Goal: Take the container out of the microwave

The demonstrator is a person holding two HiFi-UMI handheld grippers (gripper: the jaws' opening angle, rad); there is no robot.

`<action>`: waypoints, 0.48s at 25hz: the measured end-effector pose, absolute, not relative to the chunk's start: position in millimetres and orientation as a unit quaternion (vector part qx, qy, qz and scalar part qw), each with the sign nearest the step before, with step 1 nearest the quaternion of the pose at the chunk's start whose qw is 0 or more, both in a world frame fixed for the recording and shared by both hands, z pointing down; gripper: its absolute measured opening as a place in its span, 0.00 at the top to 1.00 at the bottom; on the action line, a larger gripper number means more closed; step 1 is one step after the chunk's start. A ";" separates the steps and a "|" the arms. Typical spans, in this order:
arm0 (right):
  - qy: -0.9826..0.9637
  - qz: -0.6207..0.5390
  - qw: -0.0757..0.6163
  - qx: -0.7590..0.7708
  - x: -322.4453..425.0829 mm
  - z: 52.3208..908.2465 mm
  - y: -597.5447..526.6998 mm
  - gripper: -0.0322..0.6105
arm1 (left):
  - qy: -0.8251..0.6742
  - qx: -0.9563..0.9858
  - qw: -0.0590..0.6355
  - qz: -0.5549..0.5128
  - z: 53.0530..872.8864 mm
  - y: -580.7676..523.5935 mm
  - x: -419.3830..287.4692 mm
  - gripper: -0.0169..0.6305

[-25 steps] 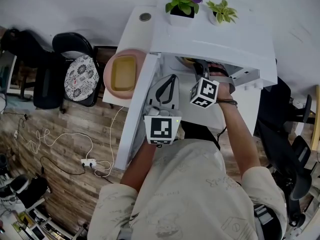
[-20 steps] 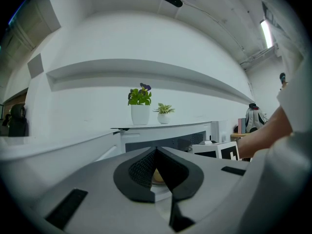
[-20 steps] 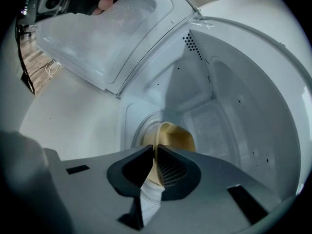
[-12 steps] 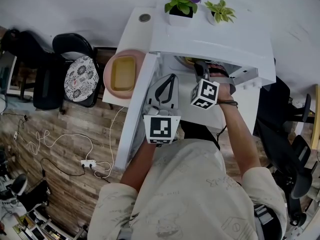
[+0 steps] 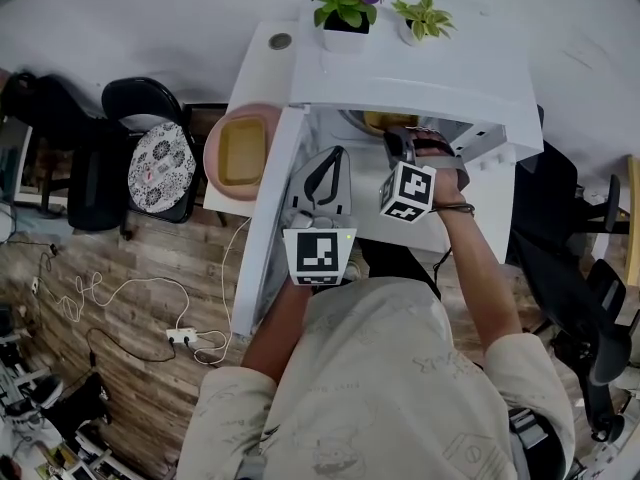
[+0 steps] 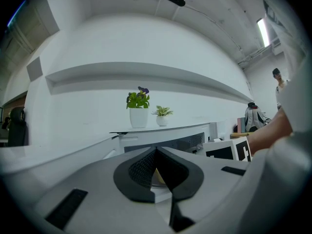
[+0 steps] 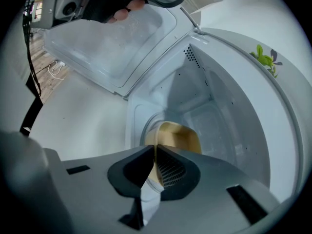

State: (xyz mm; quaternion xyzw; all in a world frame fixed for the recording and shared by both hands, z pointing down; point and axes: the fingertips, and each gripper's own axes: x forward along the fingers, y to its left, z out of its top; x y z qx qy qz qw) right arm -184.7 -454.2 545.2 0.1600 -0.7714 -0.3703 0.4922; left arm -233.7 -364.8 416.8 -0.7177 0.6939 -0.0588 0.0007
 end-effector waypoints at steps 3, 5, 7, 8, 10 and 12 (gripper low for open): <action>-0.771 -0.371 0.493 0.160 -181.0 542.2 -449.9 0.89 | 0.693 -0.719 0.004 -0.059 414.1 -363.8 -232.5 0.96; -0.770 -0.372 0.493 0.160 -179.2 539.8 -446.8 0.89 | 0.691 -0.720 0.005 -0.059 411.1 -363.5 -231.4 0.96; -0.770 -0.372 0.493 0.161 -177.1 538.7 -443.9 0.89 | 0.691 -0.720 0.006 -0.058 411.6 -362.3 -231.1 0.96; -0.769 -0.372 0.494 0.162 -175.3 539.3 -443.0 0.89 | 0.691 -0.720 0.005 -0.057 412.4 -361.5 -231.0 0.96; -0.765 -0.373 0.498 0.166 -171.0 541.3 -441.6 0.89 | 0.690 -0.722 0.005 -0.057 412.8 -360.1 -229.7 0.96; -0.766 -0.371 0.499 0.167 -167.8 541.6 -438.3 0.89 | 0.688 -0.724 0.006 -0.057 412.3 -359.2 -227.6 0.96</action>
